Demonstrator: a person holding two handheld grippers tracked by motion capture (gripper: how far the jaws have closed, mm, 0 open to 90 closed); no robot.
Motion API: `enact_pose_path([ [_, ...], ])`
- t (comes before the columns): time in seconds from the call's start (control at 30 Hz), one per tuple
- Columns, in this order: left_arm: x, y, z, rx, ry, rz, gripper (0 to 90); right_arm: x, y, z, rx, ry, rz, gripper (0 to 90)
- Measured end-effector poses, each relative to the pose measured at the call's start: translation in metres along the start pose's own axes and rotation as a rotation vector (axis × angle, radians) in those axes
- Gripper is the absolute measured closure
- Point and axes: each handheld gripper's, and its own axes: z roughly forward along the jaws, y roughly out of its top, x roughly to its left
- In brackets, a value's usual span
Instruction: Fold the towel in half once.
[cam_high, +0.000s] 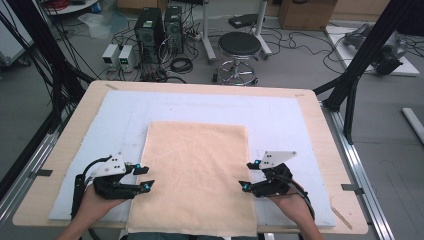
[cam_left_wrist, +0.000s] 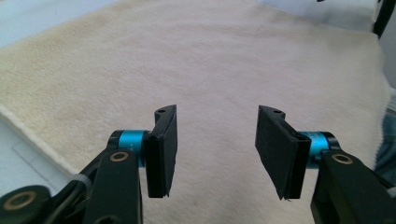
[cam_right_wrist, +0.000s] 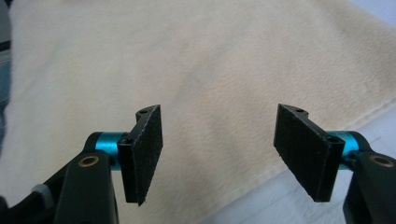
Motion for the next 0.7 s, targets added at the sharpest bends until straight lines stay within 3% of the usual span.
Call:
enact_pose_path([
  [0.37, 0.023, 0.012, 0.009, -0.022, 0.038, -0.046, 38.4, -0.025, 0.018, 0.01, -0.013, -0.052, 0.01, 28.2],
  [0.7, 0.035, 0.026, 0.003, -0.034, 0.074, -0.052, 35.4, -0.04, 0.035, 0.012, -0.036, -0.079, 0.003, 26.8],
])
